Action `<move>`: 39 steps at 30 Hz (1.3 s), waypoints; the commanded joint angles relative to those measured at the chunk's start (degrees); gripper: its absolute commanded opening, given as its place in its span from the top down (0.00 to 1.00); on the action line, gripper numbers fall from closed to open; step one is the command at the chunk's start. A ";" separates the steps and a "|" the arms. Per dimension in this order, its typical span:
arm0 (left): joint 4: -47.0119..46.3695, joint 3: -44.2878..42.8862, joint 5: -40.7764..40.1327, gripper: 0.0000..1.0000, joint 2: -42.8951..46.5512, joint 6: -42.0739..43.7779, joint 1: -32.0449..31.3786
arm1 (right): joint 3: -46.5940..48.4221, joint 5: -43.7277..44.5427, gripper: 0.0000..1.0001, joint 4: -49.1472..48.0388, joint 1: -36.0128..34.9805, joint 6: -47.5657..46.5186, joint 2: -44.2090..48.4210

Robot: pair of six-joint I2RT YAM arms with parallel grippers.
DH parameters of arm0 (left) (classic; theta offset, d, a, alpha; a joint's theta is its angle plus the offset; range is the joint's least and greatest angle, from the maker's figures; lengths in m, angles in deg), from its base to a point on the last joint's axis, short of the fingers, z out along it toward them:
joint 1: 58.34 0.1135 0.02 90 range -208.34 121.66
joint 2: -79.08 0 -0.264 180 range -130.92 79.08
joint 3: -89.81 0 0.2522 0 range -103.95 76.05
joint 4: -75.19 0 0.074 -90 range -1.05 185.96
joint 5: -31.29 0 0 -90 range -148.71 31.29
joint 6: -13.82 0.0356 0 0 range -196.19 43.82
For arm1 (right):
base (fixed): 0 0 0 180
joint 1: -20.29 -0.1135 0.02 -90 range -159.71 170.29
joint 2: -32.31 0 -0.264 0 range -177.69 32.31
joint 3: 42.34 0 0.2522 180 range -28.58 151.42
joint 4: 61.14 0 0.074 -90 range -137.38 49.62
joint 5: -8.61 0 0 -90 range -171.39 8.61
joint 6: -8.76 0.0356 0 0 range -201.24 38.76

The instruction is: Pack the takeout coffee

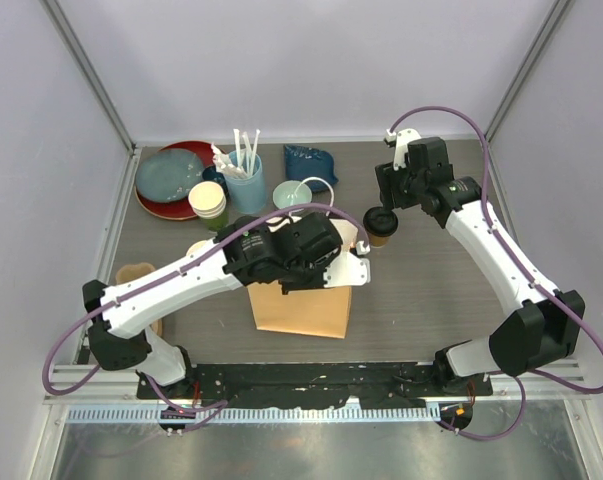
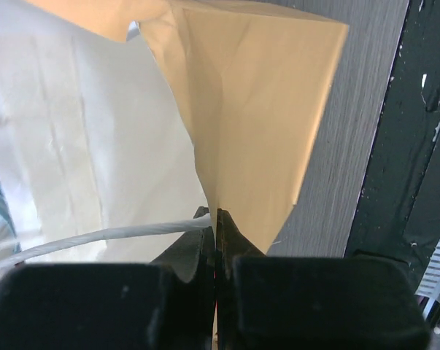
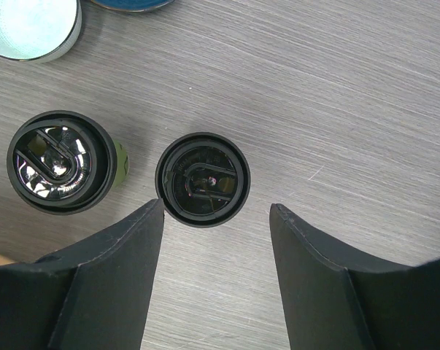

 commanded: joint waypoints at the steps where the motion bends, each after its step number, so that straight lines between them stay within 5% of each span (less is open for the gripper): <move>1: -0.84 -4.86 0.38 1.00 0.36 -1.16 -0.02 | -0.37 0.53 0.35 -0.66 -0.33 0.18 2.40; 12: -1.54 -0.64 5.92 0.99 -1.48 -3.18 -0.20 | -0.37 0.53 0.35 -0.66 -0.24 0.09 2.05; 14: -0.75 -1.26 6.89 0.87 -1.75 -3.27 -0.20 | -0.46 0.53 0.35 -0.57 -0.33 0.00 2.13; 15: -0.49 -1.52 9.07 0.67 -1.75 -3.27 -0.20 | -0.46 0.53 0.35 -0.57 -0.24 0.00 2.13; 18: 0.30 -3.63 9.10 0.47 -1.49 -3.18 -0.20 | -0.46 0.44 0.35 -0.48 -0.24 0.00 2.13; 21: 1.09 -7.23 8.30 0.33 -0.35 -3.09 -0.20 | -0.37 0.35 0.35 -0.39 -0.24 -0.08 2.13; 28: 3.64 -17.34 3.13 0.19 3.34 -4.67 0.67 | -0.29 -0.17 0.35 -0.04 -0.33 -0.17 2.13; 31: 3.47 -18.57 2.67 0.18 5.89 -6.16 5.32 | -0.37 -0.26 0.35 0.05 -0.33 -0.52 2.31; 35: 4.78 -20.07 6.81 0.18 9.23 -8.19 24.91 | -0.20 -0.61 0.35 0.13 -0.33 -1.05 2.14; 39: 2.51 -8.52 4.79 0.15 16.52 -7.40 35.90 | 0.68 -1.14 0.35 0.83 -0.32 -1.23 1.08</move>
